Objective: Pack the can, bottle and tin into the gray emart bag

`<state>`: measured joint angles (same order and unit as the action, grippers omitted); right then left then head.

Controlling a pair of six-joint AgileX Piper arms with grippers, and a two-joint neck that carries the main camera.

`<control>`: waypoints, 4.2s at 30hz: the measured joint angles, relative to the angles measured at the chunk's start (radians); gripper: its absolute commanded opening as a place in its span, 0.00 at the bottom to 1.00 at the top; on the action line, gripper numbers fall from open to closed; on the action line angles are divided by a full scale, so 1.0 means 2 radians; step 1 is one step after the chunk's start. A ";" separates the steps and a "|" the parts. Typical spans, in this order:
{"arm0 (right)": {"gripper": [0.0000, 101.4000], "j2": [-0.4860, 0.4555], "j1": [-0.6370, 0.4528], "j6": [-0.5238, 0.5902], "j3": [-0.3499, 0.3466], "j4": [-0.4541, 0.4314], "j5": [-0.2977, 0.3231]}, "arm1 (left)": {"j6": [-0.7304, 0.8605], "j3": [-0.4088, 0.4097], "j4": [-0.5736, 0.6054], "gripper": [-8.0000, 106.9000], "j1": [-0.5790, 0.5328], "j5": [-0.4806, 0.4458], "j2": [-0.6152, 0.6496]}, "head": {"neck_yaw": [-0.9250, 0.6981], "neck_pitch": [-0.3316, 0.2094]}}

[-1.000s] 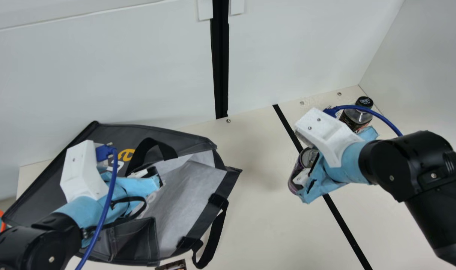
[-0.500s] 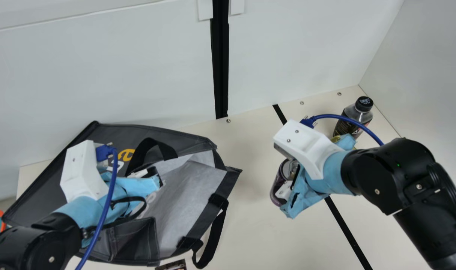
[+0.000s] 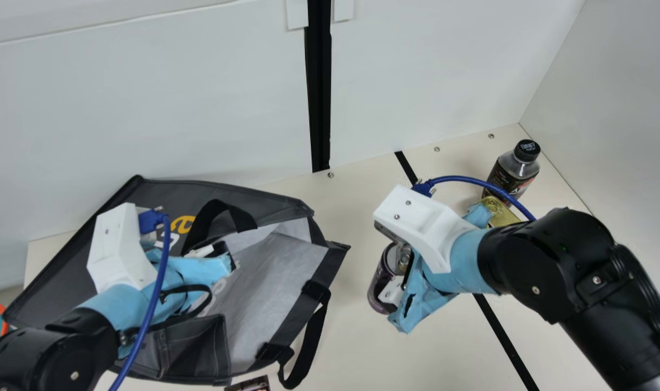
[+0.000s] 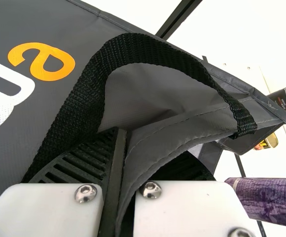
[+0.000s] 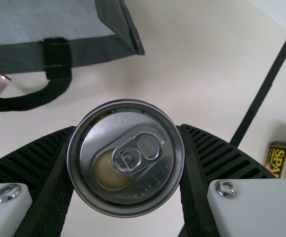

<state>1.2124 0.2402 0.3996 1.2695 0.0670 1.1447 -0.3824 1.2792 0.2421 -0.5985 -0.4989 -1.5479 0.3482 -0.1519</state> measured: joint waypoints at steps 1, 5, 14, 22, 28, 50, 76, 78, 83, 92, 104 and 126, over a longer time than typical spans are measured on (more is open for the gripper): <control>0.00 -0.001 0.001 0.000 0.000 0.004 -0.001 | 0.000 0.000 0.000 0.16 0.000 0.000 0.000 | 0.000 0.000; 0.00 -0.005 0.004 0.008 -0.001 0.018 -0.014 | 0.000 0.000 0.000 0.16 0.000 0.000 0.000 | 0.000 0.000; 0.00 -0.019 0.000 0.034 -0.006 0.061 -0.041 | 0.000 0.000 0.000 0.16 0.000 0.000 0.000 | 0.000 0.000; 0.00 -0.031 -0.004 0.063 -0.008 0.109 -0.065 | 0.000 0.000 0.000 0.16 0.000 0.000 0.000 | 0.000 0.000; 0.00 -0.037 -0.007 0.083 -0.009 0.144 -0.088 | 0.000 0.000 0.000 0.16 0.000 0.000 0.000 | -0.001 0.000; 0.00 -0.051 0.028 0.156 -0.081 0.240 -0.191 | 0.000 0.000 0.000 0.16 0.000 0.000 0.000 | 0.000 0.000; 0.00 -0.025 0.104 0.304 -0.182 0.385 -0.380 | 0.000 0.000 0.000 0.16 0.000 0.000 0.000 | 0.000 0.000; 0.00 -0.019 0.106 0.317 -0.184 0.399 -0.386 | 0.000 0.000 0.000 0.16 0.000 0.000 0.000 | -0.001 0.000; 0.00 -0.005 0.109 0.355 -0.186 0.438 -0.400 | 0.000 0.000 0.000 0.16 0.000 0.000 0.000 | 0.000 0.000; 0.00 0.029 0.096 0.438 -0.180 0.520 -0.399 | 0.000 0.000 0.000 0.16 0.000 0.000 0.000 | 0.000 0.000; 0.00 0.092 0.058 0.570 -0.167 0.636 -0.357 | 0.000 0.000 0.000 0.16 0.000 0.000 0.000 | 0.000 0.000; 0.00 0.183 0.046 0.705 -0.153 0.737 -0.326 | 0.000 0.000 0.000 0.16 0.000 0.000 0.000 | -0.001 0.000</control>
<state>1.5787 0.3315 1.8105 0.9643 1.5403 0.4935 -0.3824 1.2792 0.2421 -0.5985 -0.4989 -1.5479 0.3467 -0.1519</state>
